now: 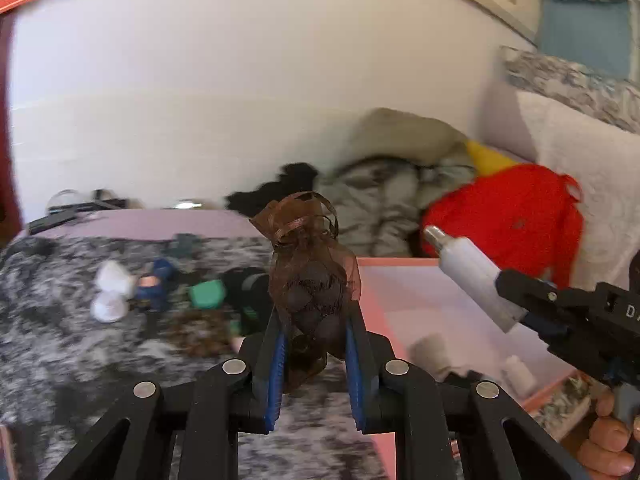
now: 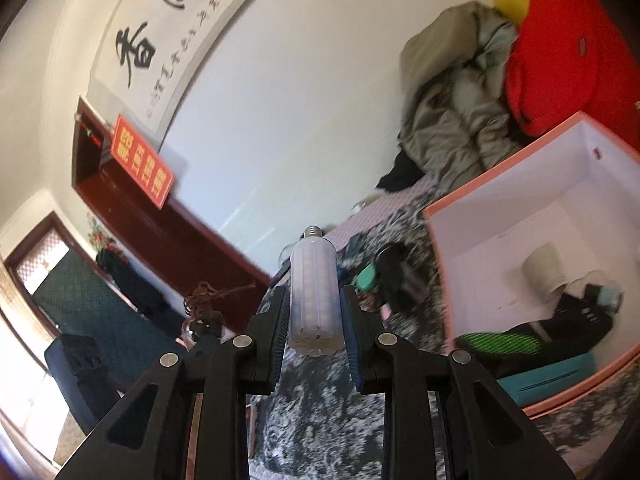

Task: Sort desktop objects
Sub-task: 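Carry the mesh pouch and white bottle over the pink box and release both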

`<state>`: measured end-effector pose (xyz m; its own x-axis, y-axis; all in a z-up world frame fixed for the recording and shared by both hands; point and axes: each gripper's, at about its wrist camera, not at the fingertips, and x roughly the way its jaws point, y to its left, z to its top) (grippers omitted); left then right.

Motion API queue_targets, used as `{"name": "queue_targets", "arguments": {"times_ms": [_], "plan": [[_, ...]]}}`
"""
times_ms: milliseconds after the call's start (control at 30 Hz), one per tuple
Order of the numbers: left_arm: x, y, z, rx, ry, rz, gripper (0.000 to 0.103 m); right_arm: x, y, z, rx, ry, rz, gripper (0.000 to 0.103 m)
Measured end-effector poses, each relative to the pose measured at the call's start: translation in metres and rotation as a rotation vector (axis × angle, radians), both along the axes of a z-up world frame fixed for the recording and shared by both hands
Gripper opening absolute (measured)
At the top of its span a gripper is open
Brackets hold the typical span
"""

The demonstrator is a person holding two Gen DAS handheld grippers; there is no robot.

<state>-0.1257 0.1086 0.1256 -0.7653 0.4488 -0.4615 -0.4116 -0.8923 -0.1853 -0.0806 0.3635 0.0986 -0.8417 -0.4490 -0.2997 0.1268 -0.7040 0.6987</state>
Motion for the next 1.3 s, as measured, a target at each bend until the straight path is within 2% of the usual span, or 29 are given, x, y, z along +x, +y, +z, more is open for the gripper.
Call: {"name": "queue_targets", "arguments": {"times_ms": [300,533,567,667,700,767,867,1067,1300], "plan": [[0.009,0.084,-0.002,-0.015,0.003,-0.17,0.02,0.033,0.054,0.01,0.085,0.024,-0.154,0.027],[-0.004,0.141,-0.005,-0.015,0.023,-0.283,0.021,0.048,0.086,0.016,0.219,0.038,-0.341,0.027],[-0.011,0.15,-0.01,-0.024,0.014,-0.306,0.027,0.047,0.089,0.016,0.229,0.035,-0.357,0.028],[-0.028,0.167,-0.025,-0.061,-0.053,-0.332,0.082,0.034,0.099,0.011,0.273,-0.011,-0.392,0.031],[-0.03,0.165,-0.028,-0.06,-0.056,-0.324,0.086,0.03,0.104,0.005,0.273,-0.047,-0.434,0.051],[-0.032,0.158,-0.03,-0.05,-0.055,-0.301,0.086,0.028,0.117,-0.006,0.236,-0.102,-0.512,0.085],[-0.038,0.141,-0.028,-0.016,-0.065,-0.268,0.087,0.03,0.126,-0.007,0.17,-0.085,-0.511,0.086],[-0.048,0.104,-0.022,0.016,-0.058,-0.191,0.087,0.023,0.101,0.0,0.218,-0.053,-0.508,0.086],[-0.066,0.056,-0.042,-0.013,-0.093,-0.092,0.087,-0.004,0.048,-0.005,0.286,-0.051,-0.451,0.086]]}}
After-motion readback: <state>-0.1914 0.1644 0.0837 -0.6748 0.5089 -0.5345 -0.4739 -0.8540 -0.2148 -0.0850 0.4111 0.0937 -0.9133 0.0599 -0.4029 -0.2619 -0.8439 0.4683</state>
